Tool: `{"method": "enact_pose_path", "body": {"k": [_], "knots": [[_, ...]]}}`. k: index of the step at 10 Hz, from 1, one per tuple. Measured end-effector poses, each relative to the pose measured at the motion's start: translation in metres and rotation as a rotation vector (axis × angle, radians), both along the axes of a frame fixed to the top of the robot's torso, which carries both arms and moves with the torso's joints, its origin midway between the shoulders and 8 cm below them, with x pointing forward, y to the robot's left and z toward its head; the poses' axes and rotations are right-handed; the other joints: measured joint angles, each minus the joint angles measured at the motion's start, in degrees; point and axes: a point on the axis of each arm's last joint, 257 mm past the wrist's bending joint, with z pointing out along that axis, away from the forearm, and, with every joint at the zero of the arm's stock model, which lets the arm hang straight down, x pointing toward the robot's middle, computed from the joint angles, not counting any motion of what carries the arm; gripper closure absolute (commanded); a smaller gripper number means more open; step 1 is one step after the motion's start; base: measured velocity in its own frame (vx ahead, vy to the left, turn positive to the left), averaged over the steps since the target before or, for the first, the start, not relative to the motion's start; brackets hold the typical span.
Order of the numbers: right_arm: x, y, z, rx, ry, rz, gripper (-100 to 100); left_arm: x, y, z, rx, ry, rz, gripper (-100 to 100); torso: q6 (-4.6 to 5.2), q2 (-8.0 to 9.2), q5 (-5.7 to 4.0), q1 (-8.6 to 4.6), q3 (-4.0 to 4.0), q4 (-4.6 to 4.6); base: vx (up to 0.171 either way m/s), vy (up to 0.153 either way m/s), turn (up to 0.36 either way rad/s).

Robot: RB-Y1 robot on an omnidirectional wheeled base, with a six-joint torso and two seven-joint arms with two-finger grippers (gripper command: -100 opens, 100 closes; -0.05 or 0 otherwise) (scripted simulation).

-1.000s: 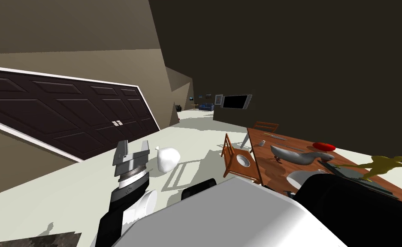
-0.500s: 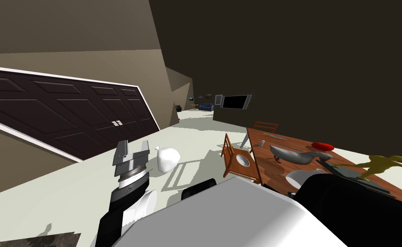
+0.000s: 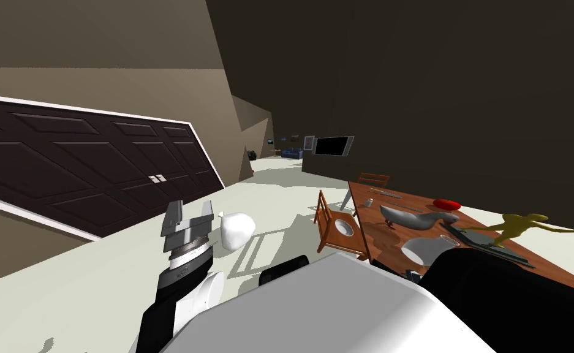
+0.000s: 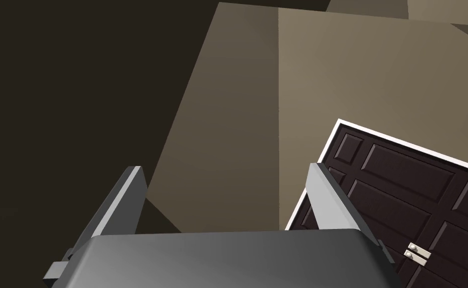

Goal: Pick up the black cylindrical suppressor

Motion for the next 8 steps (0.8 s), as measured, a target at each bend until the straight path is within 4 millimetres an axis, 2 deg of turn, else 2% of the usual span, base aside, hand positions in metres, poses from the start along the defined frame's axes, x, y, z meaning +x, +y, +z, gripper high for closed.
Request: {"method": "enact_pose_path", "body": {"k": [1,2,3,5,6,8], "knots": [[0.014,0.004,0.000,0.012,-0.020,0.009,100,0.000,0.000,0.000,0.000,0.000,0.000,0,0.04,-0.03,0.01,0.01,-0.01,0.00,0.031,0.000,-0.098],[0.019,0.006,-0.001,0.018,-0.023,0.020,100,0.000,0.000,0.000,0.000,0.000,0.000,0,-0.01,-0.02,-0.04,0.02,-0.01,0.01,0.016,-0.001,0.019],[0.019,0.006,-0.001,0.017,-0.014,0.035,100,0.000,0.000,0.000,0.000,0.000,0.000,0,-0.06,0.00,-0.08,-0.01,0.01,0.02,0.028,-0.008,-0.231],[0.035,0.009,0.000,0.029,-0.032,0.057,100,0.000,0.000,0.000,0.000,0.000,0.000,0,-0.02,-0.02,-0.08,0.01,0.00,0.02,0.020,0.005,-0.044],[0.035,0.010,-0.001,0.027,-0.021,0.073,100,0.000,0.000,0.000,0.000,0.000,0.000,0,-0.08,0.00,-0.10,0.00,0.01,0.03,0.023,-0.002,-0.146],[0.052,0.014,0.000,0.036,-0.037,0.094,100,0.000,0.000,0.000,0.000,0.000,0.000,0,-0.02,-0.03,-0.10,0.01,-0.01,0.02,0.020,0.004,-0.082]]}}
